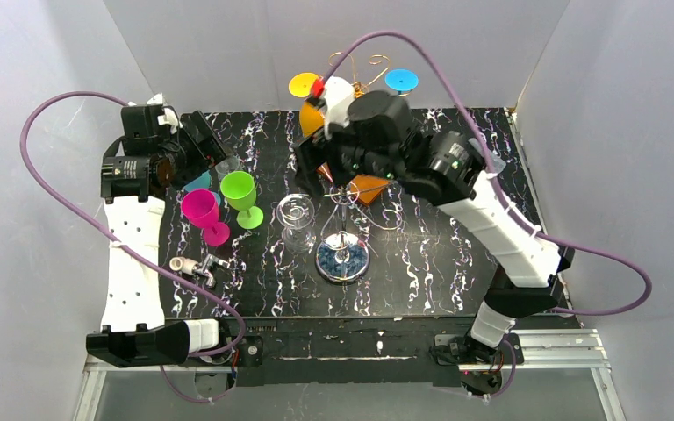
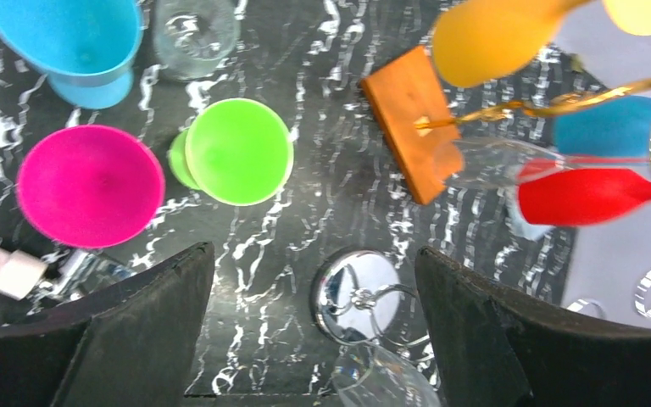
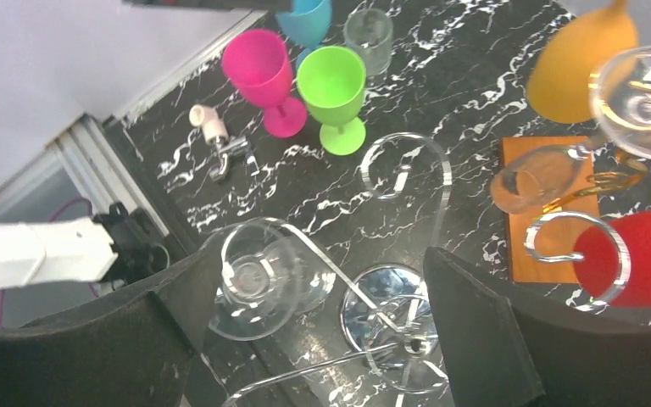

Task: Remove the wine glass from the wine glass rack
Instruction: Pick up the wine glass from the wine rack.

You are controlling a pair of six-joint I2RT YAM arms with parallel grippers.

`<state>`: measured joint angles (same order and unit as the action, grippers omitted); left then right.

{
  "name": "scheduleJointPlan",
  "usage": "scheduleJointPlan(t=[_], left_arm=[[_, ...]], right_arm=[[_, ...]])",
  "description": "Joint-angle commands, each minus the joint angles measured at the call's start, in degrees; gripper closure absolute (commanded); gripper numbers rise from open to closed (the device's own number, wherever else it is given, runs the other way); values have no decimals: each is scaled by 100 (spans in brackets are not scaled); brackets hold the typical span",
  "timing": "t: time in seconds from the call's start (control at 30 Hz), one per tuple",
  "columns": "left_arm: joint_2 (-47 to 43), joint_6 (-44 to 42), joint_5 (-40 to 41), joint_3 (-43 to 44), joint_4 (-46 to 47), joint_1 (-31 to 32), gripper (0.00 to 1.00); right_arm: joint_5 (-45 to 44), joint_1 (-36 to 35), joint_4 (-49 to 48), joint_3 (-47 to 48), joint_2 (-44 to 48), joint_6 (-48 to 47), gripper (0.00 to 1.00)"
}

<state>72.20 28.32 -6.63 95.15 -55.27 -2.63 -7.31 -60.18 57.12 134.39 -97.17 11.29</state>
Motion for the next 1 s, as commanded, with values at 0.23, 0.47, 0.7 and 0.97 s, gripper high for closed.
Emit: scheduleJointPlan(t=[0.23, 0.47, 0.7, 0.97], left_arm=[[-299, 398, -1410, 721, 188, 17, 7], [-248, 385, -1498, 812, 186, 15, 3], [-253, 363, -1505, 726, 236, 17, 2], [-203, 324, -1517, 747, 238, 17, 2]], right_arm=[[-968, -1068, 523, 245, -321, -417, 2], [-1010, -1243, 656, 299, -481, -426, 2], [-999, -1331, 704, 309, -622, -434, 2], [-1170, -1378, 651, 356, -718, -477, 2]])
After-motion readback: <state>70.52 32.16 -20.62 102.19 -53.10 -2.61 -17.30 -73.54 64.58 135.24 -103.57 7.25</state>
